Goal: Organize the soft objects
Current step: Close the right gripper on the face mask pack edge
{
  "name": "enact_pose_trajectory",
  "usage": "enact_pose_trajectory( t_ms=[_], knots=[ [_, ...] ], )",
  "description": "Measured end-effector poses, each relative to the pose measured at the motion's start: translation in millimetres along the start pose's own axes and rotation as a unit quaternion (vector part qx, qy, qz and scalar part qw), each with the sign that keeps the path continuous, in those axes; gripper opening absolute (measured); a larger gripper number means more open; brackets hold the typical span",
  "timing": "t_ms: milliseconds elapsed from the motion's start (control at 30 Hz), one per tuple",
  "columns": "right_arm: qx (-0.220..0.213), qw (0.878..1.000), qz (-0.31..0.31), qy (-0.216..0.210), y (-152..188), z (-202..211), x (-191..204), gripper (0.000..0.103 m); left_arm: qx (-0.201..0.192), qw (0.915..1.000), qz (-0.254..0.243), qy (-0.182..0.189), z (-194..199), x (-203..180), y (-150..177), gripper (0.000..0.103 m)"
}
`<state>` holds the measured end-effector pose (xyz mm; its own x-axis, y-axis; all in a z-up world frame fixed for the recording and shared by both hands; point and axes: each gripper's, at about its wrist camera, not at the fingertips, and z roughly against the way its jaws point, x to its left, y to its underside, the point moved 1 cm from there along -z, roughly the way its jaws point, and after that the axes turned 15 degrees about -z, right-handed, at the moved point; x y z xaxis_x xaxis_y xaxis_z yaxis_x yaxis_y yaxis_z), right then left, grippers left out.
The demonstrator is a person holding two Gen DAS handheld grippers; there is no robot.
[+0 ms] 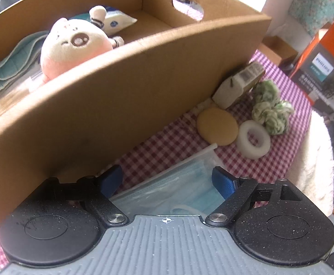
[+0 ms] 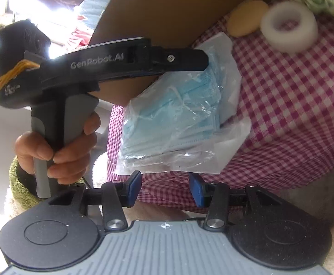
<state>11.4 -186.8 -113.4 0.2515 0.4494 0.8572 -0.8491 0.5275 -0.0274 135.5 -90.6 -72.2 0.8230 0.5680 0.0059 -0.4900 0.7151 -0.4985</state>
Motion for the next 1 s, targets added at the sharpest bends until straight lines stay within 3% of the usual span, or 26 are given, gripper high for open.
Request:
enact_pose_trajectory(
  t_ms=[233, 533, 733, 1000],
  knots=[
    [-0.001, 1.0, -0.004, -0.02, -2.4, 11.6, -6.6, 0.045, 0.022, 0.9995, 0.016, 0.015, -3.5, 3.7, 4.5, 0.088],
    [-0.018, 1.0, -0.008, -0.024, -2.9, 35.1, -10.4, 0.038, 0.032, 0.994, 0.081, 0.066, 8.2, 24.3, 22.4, 0.087],
    [-0.045, 0.999, -0.002, -0.014, 0.2, 50.0, -3.6, 0.029, 0.016, 0.9881, 0.118, 0.097, 19.2, 34.2, 41.3, 0.08],
    [-0.095, 0.995, 0.013, 0.034, -10.9, 55.7, 9.9, 0.02, -0.004, 0.9826, 0.145, 0.116, 27.8, 39.7, 62.0, 0.059]
  ],
)
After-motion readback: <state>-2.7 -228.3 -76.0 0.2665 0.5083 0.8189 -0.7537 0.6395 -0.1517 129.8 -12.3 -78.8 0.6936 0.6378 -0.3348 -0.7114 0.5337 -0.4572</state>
